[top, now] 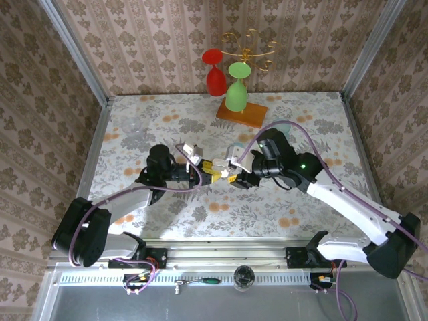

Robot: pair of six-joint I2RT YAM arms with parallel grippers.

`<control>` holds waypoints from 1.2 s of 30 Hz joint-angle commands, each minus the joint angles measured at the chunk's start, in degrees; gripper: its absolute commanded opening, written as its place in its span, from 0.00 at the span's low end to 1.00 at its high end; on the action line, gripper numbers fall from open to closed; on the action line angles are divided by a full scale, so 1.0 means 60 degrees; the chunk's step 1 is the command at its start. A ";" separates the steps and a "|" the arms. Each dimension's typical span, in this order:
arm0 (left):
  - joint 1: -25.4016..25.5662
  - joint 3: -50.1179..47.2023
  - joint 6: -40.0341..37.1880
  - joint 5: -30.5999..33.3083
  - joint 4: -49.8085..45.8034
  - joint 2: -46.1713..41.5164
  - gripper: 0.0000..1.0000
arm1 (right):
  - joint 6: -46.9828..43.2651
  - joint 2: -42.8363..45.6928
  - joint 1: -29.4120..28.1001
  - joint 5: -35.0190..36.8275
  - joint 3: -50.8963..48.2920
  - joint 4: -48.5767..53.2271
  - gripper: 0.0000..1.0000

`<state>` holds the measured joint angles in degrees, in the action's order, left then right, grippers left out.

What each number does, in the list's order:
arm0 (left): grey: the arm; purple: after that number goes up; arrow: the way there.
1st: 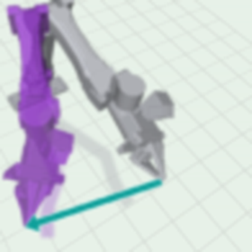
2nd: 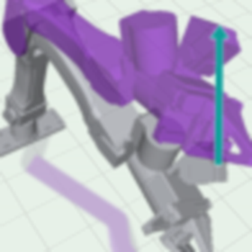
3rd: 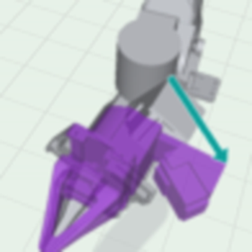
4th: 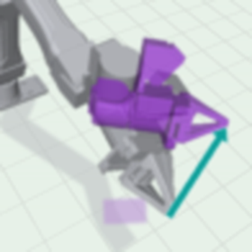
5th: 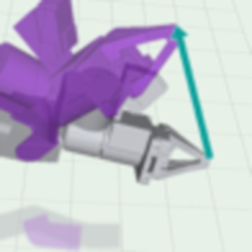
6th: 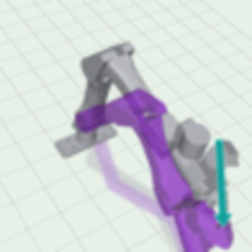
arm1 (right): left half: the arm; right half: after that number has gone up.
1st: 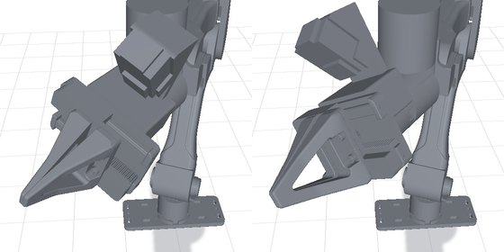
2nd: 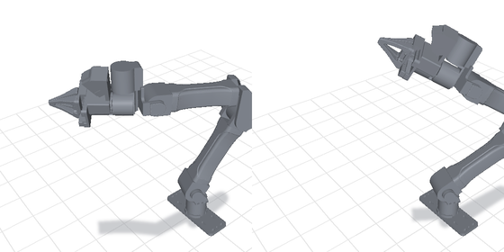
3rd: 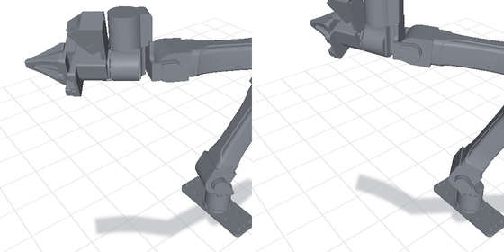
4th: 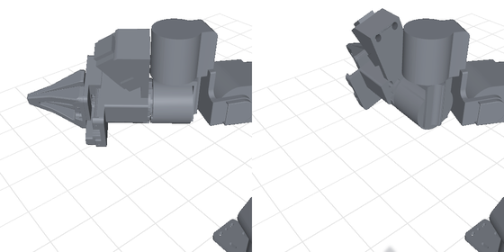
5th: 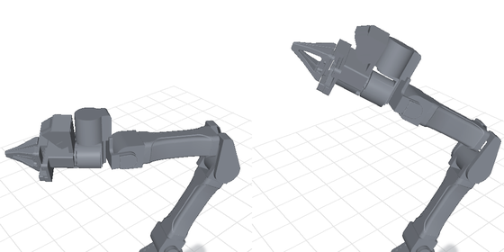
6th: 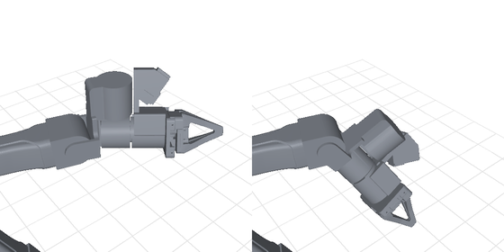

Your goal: Insert the wireless bluetooth earbuds into the charging case

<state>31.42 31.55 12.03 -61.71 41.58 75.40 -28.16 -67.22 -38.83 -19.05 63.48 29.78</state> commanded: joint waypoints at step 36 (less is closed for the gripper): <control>0.0124 -0.0263 -0.1786 0.1696 -0.0140 -0.0278 0.00 | 0.4771 0.0334 0.1667 -0.0866 -0.0749 -0.2106 0.73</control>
<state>31.86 30.81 6.46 -55.79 42.02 75.57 -5.26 -68.97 -30.72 -21.26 61.65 21.82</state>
